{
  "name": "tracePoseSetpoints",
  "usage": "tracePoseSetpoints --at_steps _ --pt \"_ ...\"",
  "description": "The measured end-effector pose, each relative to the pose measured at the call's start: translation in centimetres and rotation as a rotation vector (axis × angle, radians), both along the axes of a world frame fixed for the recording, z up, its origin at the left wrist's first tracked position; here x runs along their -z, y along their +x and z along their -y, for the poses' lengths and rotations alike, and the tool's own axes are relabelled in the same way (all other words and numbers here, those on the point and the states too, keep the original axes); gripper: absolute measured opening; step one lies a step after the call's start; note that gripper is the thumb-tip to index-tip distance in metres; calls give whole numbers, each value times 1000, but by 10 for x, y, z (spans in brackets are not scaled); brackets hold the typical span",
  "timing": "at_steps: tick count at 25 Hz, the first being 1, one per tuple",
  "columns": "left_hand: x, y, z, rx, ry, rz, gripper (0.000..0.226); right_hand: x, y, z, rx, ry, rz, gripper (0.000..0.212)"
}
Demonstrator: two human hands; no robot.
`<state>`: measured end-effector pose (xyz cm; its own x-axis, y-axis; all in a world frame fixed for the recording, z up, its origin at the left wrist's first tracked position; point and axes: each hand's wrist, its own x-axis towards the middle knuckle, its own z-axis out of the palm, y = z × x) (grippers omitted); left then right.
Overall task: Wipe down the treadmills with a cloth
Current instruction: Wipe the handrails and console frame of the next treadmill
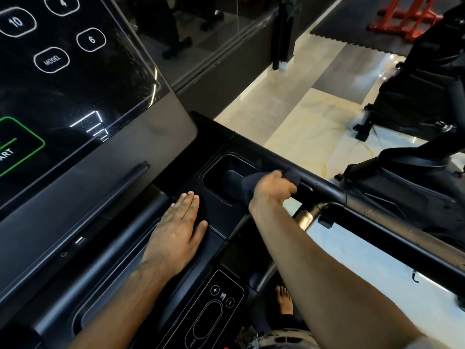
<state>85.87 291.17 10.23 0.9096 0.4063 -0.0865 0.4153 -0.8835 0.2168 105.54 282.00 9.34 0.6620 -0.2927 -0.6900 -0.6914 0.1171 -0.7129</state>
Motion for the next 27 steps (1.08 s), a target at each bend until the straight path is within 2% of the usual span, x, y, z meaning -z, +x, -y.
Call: tracePoseSetpoints --at_steps 2,5,8,10,12,15,18,19,21,22,25,27 --pt "-1 2 -3 11 6 6 66 9 -10 -3 -208 -66 107 62" --pt "-1 1 -5 15 -2 -2 67 6 -24 7 -467 -229 136 69" --pt "-1 -1 -3 -39 -10 31 68 -8 -70 32 -1045 -372 383 74" --pt "2 -1 0 -61 15 55 68 -9 -94 51 -1350 -590 529 75" --pt "4 -7 3 -96 28 52 64 -12 -101 59 -1527 -823 714 74" --pt "4 -18 0 -153 23 87 59 -15 -84 34 -1791 -927 986 70" --pt "3 -29 -3 -201 32 102 58 -12 -82 7 -1890 -896 1007 65" --pt "3 -31 -4 -189 51 81 60 -10 -84 4 -1942 -860 1072 66" --pt "3 -38 -10 -168 94 55 63 -5 -80 -7 -2109 -827 1216 76" --pt "4 -40 -13 -166 105 57 61 -4 -71 -20 -2130 -836 1204 80" --pt "6 -47 -19 -156 126 46 57 -14 -62 -58 -1912 -884 1091 85" --pt "7 -50 -17 -157 143 28 59 -6 -72 -64 -1933 -913 1219 78"
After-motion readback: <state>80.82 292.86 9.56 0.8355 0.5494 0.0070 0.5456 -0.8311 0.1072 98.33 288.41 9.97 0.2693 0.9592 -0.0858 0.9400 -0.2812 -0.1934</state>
